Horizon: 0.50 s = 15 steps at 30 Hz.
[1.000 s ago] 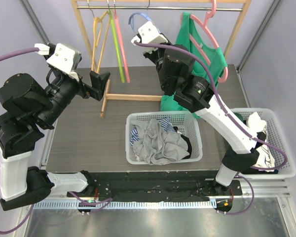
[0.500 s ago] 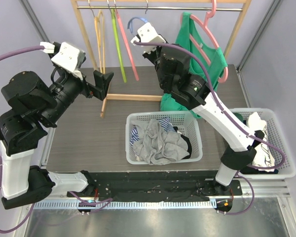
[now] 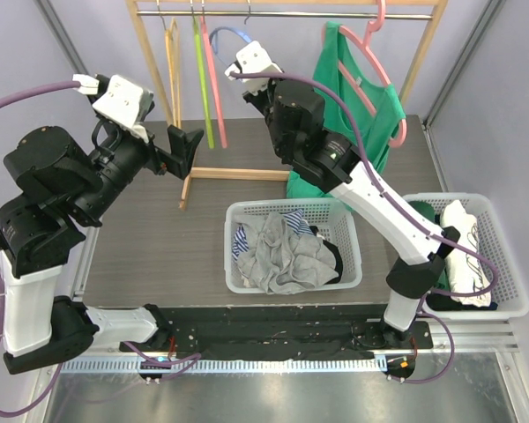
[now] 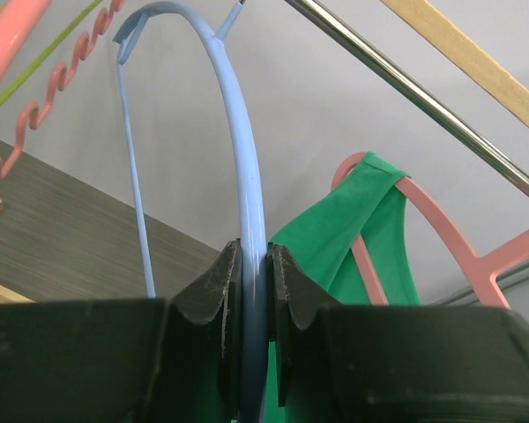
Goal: Remove the tank top from the hanger
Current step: Place the hanger at the clothesline.
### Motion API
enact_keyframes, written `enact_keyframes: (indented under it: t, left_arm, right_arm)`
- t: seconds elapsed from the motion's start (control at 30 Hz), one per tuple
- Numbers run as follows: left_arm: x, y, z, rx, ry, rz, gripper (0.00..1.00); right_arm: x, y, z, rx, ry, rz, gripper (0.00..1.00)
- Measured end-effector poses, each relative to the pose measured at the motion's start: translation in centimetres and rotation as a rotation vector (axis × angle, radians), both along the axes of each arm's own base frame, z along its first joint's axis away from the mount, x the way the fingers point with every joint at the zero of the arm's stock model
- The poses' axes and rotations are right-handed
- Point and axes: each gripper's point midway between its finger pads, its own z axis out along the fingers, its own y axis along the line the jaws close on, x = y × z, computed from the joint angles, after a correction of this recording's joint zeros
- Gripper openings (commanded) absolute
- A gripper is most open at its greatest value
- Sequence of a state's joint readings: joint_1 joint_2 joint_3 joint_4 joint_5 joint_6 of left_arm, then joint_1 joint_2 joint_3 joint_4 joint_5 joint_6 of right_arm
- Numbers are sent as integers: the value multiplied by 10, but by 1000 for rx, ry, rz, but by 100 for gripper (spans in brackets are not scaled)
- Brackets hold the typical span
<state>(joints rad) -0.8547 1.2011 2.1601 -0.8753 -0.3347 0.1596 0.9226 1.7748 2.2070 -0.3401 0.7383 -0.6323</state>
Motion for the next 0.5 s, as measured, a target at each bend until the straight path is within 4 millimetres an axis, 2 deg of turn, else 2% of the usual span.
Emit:
enact_keyframes:
  t: [0.2, 0.23, 0.3, 0.33, 0.4, 0.43, 0.47, 0.5]
  left_arm:
    - [0, 1, -3, 5, 8, 2, 100]
    - [1, 1, -4, 5, 9, 4, 100]
    - [1, 1, -5, 7, 13, 5, 100]
    - [2, 0, -6, 8, 15, 3, 100]
    - [2, -1, -8, 7, 23, -2, 100]
    - [2, -3, -9, 7, 28, -6, 100]
    - [2, -4, -10, 7, 30, -8, 100]
    - [3, -4, -10, 8, 32, -10, 100]
  right_arm:
    - [3, 6, -5, 31, 1, 9, 1]
    - [2, 6, -7, 42, 1, 12, 5]
    - [1, 6, -10, 58, 5, 18, 24]
    - [-1, 6, -12, 73, 7, 29, 45]
    - [-6, 4, -18, 100, 29, 47, 64]
    - [-9, 1, -26, 95, 59, 51, 86]
    - [-11, 1, -30, 98, 75, 55, 97]
    - [-14, 0, -36, 102, 104, 62, 100]
